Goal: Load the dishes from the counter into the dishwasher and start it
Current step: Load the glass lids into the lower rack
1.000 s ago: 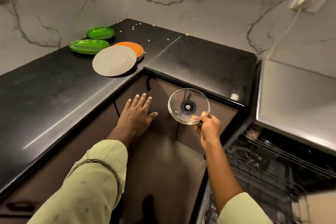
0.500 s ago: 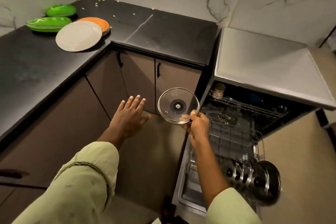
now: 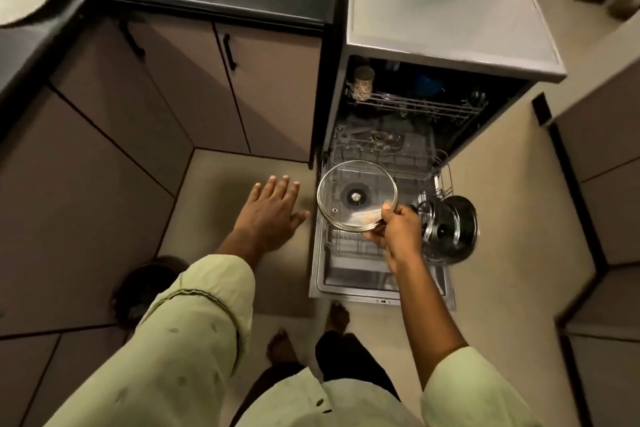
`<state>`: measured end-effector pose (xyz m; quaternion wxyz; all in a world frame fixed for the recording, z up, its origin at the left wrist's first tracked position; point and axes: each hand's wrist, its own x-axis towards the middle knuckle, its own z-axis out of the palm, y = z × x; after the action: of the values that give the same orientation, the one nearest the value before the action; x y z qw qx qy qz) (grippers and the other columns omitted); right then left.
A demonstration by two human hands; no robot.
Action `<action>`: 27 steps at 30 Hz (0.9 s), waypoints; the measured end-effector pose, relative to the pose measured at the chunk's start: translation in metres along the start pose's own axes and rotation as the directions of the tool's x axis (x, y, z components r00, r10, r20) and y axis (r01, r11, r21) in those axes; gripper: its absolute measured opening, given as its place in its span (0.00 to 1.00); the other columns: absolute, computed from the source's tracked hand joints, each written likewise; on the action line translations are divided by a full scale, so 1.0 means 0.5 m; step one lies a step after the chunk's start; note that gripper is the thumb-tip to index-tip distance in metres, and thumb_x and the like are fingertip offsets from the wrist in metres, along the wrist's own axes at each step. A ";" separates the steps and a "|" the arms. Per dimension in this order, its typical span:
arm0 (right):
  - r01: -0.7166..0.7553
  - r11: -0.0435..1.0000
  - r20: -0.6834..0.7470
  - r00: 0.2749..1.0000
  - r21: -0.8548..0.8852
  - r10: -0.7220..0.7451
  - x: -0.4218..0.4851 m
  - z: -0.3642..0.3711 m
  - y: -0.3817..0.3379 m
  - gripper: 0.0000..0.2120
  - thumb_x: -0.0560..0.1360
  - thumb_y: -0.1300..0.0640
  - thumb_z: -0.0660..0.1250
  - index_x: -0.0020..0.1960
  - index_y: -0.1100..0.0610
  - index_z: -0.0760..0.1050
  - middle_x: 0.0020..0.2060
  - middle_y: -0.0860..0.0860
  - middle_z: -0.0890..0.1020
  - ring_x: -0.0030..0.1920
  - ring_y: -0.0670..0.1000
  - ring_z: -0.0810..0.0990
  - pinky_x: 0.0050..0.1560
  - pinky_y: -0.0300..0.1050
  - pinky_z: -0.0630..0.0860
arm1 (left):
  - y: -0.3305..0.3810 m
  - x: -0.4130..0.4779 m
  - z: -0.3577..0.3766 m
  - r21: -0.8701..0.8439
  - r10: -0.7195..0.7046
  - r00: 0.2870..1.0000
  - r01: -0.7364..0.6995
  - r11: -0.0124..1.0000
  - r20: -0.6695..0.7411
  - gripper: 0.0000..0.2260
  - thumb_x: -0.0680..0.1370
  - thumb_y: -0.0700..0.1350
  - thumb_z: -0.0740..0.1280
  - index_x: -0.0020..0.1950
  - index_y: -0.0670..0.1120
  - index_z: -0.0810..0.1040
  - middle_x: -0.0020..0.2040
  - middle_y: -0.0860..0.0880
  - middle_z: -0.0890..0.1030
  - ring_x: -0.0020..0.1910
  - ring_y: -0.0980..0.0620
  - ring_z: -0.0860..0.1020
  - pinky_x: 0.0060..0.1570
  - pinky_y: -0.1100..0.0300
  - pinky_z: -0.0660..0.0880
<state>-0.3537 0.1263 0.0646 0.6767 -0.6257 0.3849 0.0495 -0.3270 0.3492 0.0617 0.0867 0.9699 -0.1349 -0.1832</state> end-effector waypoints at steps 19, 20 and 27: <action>-0.026 0.892 -0.110 0.994 -0.452 -0.027 0.429 -0.212 0.179 0.08 0.79 0.61 0.66 0.57 0.56 0.73 0.47 0.56 0.82 0.41 0.55 0.83 0.41 0.58 0.83 | 0.182 0.328 0.356 0.000 0.063 0.866 -0.072 0.997 0.495 0.31 0.84 0.60 0.49 0.81 0.46 0.42 0.81 0.45 0.42 0.80 0.46 0.40 0.77 0.49 0.40; -0.032 0.868 -0.117 0.993 -0.495 -0.031 0.463 -0.210 0.203 0.07 0.79 0.60 0.67 0.56 0.55 0.73 0.45 0.54 0.82 0.42 0.56 0.83 0.42 0.59 0.83 | 0.179 0.354 0.389 -0.004 0.074 0.851 -0.084 0.996 0.519 0.31 0.84 0.59 0.49 0.81 0.46 0.42 0.81 0.44 0.42 0.80 0.46 0.40 0.77 0.49 0.41; -0.016 0.735 -0.186 0.971 -0.678 -0.150 0.655 -0.153 0.339 0.13 0.74 0.47 0.67 0.54 0.52 0.74 0.44 0.52 0.82 0.45 0.59 0.83 0.46 0.61 0.81 | 0.144 0.533 0.581 -0.057 0.103 0.800 -0.087 0.995 0.591 0.32 0.85 0.58 0.50 0.81 0.44 0.42 0.81 0.43 0.40 0.80 0.46 0.41 0.77 0.52 0.41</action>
<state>-0.2530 -0.0413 -0.2571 0.3564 -0.8431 0.3929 0.0890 -0.2148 0.1680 -0.2779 0.0623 0.8550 -0.2012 -0.4739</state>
